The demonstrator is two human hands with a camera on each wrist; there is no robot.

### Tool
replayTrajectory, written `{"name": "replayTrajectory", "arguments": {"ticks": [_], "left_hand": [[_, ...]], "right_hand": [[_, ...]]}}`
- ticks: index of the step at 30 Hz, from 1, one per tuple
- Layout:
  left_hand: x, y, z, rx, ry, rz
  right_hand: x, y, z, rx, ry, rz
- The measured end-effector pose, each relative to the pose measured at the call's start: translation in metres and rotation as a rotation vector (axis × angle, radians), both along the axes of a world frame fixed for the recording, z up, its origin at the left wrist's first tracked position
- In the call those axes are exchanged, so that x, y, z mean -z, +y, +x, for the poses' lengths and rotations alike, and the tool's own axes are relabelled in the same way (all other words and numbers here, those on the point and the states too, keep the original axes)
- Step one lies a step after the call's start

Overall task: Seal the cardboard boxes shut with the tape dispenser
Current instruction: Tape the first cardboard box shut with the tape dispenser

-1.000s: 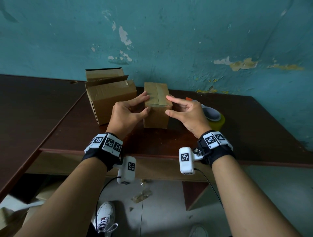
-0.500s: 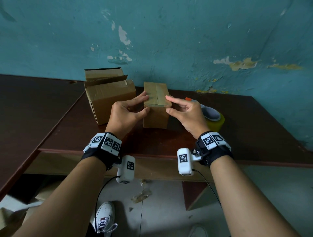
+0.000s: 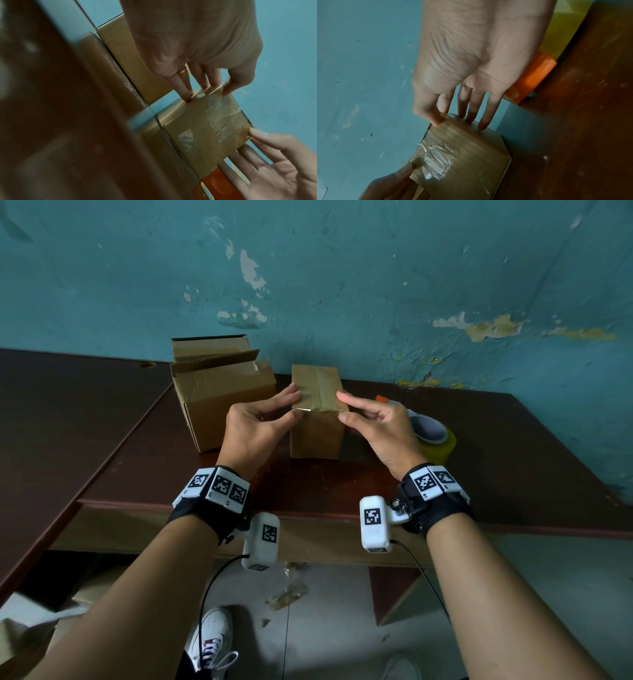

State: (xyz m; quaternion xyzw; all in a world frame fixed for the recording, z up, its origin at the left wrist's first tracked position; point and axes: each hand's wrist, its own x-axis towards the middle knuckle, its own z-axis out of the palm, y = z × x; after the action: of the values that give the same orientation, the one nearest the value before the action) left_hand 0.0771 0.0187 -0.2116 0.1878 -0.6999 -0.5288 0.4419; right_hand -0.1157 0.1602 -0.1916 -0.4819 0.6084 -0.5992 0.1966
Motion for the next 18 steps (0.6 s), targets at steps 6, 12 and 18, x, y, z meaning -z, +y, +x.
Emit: {"name": "replayTrajectory", "arguments": {"ticks": [6,12,18], "left_hand": [[0.0007,0.0015,0.0013,0.002,-0.019,-0.011],[0.0041,-0.0006,0.0010,-0.011,-0.060,-0.080],[0.0000,-0.0016,0.0062,0.052,-0.079,-0.071]], "right_hand": [[0.0002,0.0003,-0.0020,-0.003,0.059,0.007],[0.0022,-0.0017,-0.0027,-0.046,0.005,0.011],[0.0054,-0.0001,-0.0092,-0.125,-0.054,0.037]]}}
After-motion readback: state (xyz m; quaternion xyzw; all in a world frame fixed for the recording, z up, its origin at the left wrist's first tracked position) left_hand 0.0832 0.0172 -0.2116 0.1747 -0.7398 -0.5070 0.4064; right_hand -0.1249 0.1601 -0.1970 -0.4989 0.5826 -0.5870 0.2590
